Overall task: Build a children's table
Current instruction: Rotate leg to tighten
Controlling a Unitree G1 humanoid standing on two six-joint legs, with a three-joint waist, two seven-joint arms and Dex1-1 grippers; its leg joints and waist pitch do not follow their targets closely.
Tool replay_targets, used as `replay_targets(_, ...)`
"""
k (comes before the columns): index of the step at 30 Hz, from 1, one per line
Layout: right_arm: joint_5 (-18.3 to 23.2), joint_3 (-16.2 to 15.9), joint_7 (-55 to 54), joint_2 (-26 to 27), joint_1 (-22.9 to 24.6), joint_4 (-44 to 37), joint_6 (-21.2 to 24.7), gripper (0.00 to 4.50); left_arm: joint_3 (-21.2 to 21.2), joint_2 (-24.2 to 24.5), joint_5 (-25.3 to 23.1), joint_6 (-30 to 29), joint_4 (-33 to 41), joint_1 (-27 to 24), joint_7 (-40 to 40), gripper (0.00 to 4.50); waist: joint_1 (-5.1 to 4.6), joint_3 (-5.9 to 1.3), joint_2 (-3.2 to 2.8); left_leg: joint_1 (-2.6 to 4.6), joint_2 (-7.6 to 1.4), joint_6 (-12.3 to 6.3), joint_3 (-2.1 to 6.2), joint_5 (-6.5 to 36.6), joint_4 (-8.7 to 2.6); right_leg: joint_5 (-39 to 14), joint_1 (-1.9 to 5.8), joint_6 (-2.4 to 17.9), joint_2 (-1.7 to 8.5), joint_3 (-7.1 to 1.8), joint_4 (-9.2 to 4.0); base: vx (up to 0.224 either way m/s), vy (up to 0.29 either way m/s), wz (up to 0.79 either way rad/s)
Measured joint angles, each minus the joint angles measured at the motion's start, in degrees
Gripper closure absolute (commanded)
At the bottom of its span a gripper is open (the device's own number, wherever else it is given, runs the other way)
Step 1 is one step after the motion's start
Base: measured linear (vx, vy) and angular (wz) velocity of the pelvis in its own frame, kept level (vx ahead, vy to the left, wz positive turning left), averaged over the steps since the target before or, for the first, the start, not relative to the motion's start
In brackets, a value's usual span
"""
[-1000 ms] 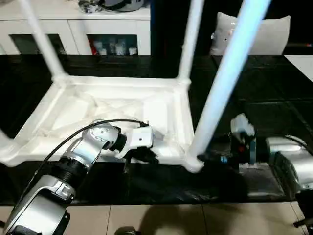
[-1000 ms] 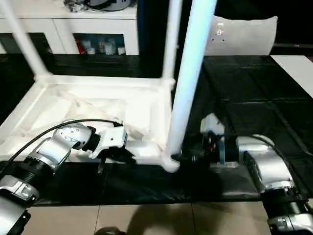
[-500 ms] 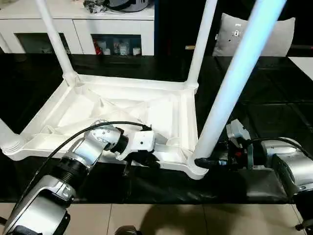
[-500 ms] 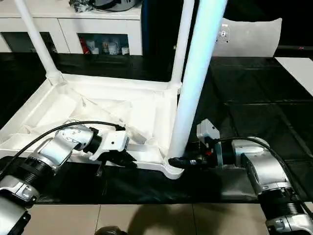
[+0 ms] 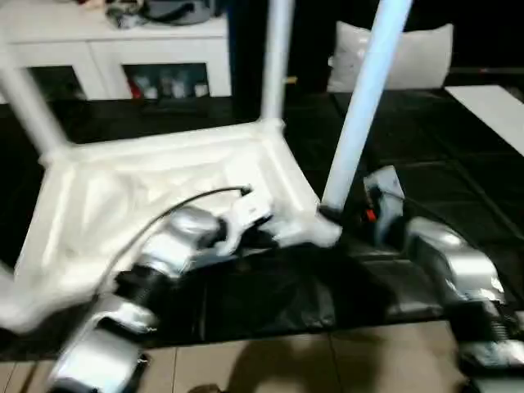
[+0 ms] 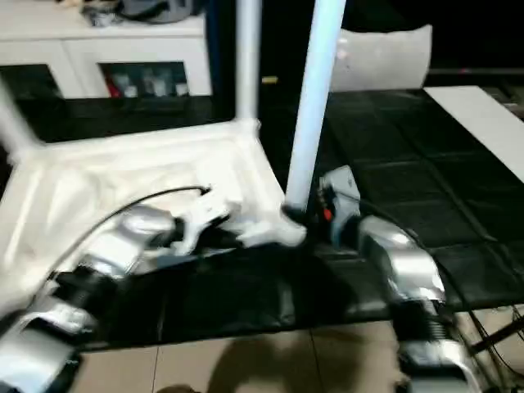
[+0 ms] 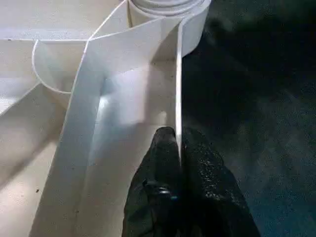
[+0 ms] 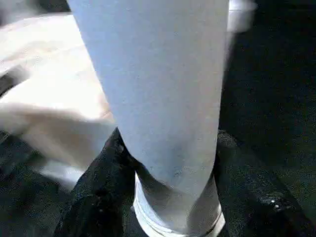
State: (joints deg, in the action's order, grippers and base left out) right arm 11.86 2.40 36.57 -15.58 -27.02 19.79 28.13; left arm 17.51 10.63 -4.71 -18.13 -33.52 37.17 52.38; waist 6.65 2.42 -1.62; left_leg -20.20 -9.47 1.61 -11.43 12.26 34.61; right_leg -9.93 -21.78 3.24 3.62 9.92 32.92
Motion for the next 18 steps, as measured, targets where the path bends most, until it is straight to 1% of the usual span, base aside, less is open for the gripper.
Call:
replay_targets(1, -0.34, 0.72, -2.36, 1.18, -0.38, 0.42, -0.05, 2.52, -0.23, -1.03, -0.19, -0.78, 0.0, 0.07, -1.59, 4.5, -0.02, -0.01, 0.01, 0.01, 0.0, -0.02, 0.0, -0.01, -0.04, -0.06, 0.0, 0.01, -0.01, 0.0, 0.0, 0.0, 0.0, 0.0)
replay_targets(2, -0.75, 0.79, -3.95, 1.6, -0.55, 0.67, -0.72, 2.52, -0.37, -1.81, -0.33, -1.46, 0.01, 0.19, -2.81, 4.5, 0.02, -0.04, -0.03, 0.02, 0.0, -0.16, 0.0, -0.09, -0.08, -0.13, 0.0, 0.03, -0.01, 0.0, 0.01, 0.0, 0.0, 0.0)
replay_targets(3, -1.28, 0.74, -4.77, 1.68, -0.54, 0.88, -1.9, 2.18, -0.49, -2.47, -0.54, -1.83, 0.03, 0.25, -3.78, 4.5, 0.11, -0.07, -0.09, 0.01, 0.01, -0.32, 0.0, -0.17, -0.13, -0.19, -0.03, 0.01, 0.0, 0.0, 0.01, 0.0, 0.0, 0.0)
replay_targets(4, -1.75, 0.52, -4.9, 1.72, -0.45, 1.12, -2.97, 1.97, -0.66, -2.68, -0.62, -2.07, 0.09, 0.25, -4.05, 4.5, 0.15, -0.08, -0.1, 0.01, 0.02, -0.33, 0.0, -0.17, -0.17, -0.23, -0.04, 0.01, 0.0, 0.01, 0.01, 0.0, 0.0, 0.0)
replay_targets(5, -1.85, 0.44, -4.88, 1.73, -0.31, 1.29, -3.75, 1.97, -0.78, -2.75, -0.63, -2.24, 0.14, 0.25, -4.1, 4.5, 0.18, -0.07, -0.1, 0.01, 0.02, -0.33, 0.0, -0.16, -0.19, -0.25, -0.05, 0.0, 0.0, 0.0, 0.01, 0.0, 0.0, 0.0)
replay_targets(6, -1.86, 0.44, -4.71, 1.83, -0.16, 1.34, -4.2, 1.81, -0.81, -2.79, -0.65, -2.39, 0.23, 0.25, -4.11, 4.5, 0.2, -0.07, -0.1, 0.01, 0.02, -0.34, 0.0, -0.16, -0.2, -0.26, -0.06, 0.01, 0.0, 0.0, 0.01, 0.0, 0.0, 0.0)
replay_targets(7, -1.54, 0.55, -4.31, 1.89, 0.08, 1.25, -4.42, 1.81, -0.75, -2.72, -0.7, -2.35, 0.31, 0.24, -4.03, 4.5, 0.2, -0.07, -0.1, 0.01, 0.02, -0.34, 0.0, -0.17, -0.2, -0.26, -0.06, 0.01, 0.0, 0.01, 0.01, 0.0, 0.0, 0.0)
replay_targets(8, -1.18, 0.69, -3.81, 1.9, 0.29, 1.16, -4.54, 1.66, -0.73, -2.62, -0.7, -2.33, 0.32, 0.24, -3.94, 4.5, 0.16, -0.07, -0.09, 0.0, 0.02, -0.34, 0.0, -0.17, -0.2, -0.26, -0.07, 0.01, 0.0, 0.0, 0.01, 0.0, 0.0, 0.0)
replay_targets(9, -0.88, 0.95, -3.47, 1.89, 0.43, 1.12, -4.54, 1.66, -0.57, -2.41, -0.7, -2.02, 0.36, 0.2, -3.66, 4.5, 0.13, -0.07, -0.09, 0.0, 0.02, -0.34, 0.0, -0.16, -0.19, -0.26, -0.07, 0.01, 0.0, 0.0, 0.01, 0.0, 0.0, 0.0)
replay_targets(10, -0.77, 1.01, -3.14, 1.89, 0.49, 1.08, -4.54, 1.41, -0.33, -2.13, -0.7, -1.61, 0.42, 0.16, -3.39, 4.5, 0.11, -0.06, -0.08, 0.0, 0.02, -0.34, 0.0, -0.17, -0.19, -0.26, -0.07, 0.01, 0.0, 0.0, 0.01, 0.0, 0.0, 0.0)
replay_targets(11, -0.72, 1.01, -2.56, 1.72, 0.57, 1.01, -4.57, 1.41, -0.02, -1.67, -0.7, -1.05, 0.59, 0.07, -2.84, 4.5, 0.07, -0.05, -0.07, 0.0, 0.02, -0.34, 0.0, -0.17, -0.2, -0.26, -0.08, 0.01, -0.01, 0.0, 0.02, 0.0, 0.0, 0.0)
replay_targets(13, -0.14, 0.95, -0.04, 0.77, 1.24, 0.47, -4.75, 1.35, 0.48, -0.61, -0.67, 0.59, 0.78, -0.25, -1.56, 4.5, 0.08, -0.05, -0.07, -0.01, 0.01, -0.33, 0.0, -0.16, -0.23, -0.27, -0.1, 0.02, -0.01, 0.01, 0.01, 0.0, 0.0, 0.0)
replay_targets(14, 0.11, 0.9, 1.08, 0.27, 1.47, 0.4, -4.99, 1.14, 0.5, -0.03, -0.66, 1.14, 0.79, -0.36, -0.88, 4.5, 0.1, -0.05, -0.07, -0.01, 0.0, -0.33, 0.0, -0.17, -0.24, -0.27, -0.11, 0.02, -0.02, 0.01, 0.02, 0.0, 0.0, 0.0)
replay_targets(15, 0.6, 0.44, 2.68, -0.63, 1.78, 0.33, -5.21, 1.14, 0.49, 0.6, -0.61, 1.54, 0.96, -0.55, -0.02, 4.5, 0.18, -0.05, -0.07, -0.02, 0.0, -0.34, 0.0, -0.17, -0.24, -0.28, -0.11, 0.01, -0.02, 0.01, 0.02, 0.0, 0.0, 0.0)
replay_targets(18, 1.2, -1.71, 10.11, -5.17, 2.83, -0.58, -6.37, 0.84, 1.12, 3.26, -0.12, 4.14, 1.71, -1.3, 4.16, 4.5, 0.73, -0.03, -0.05, -0.09, 0.0, -0.34, 0.0, -0.16, -0.23, -0.28, -0.15, 0.01, -0.02, 0.02, 0.02, 0.0, 0.0, 0.0)
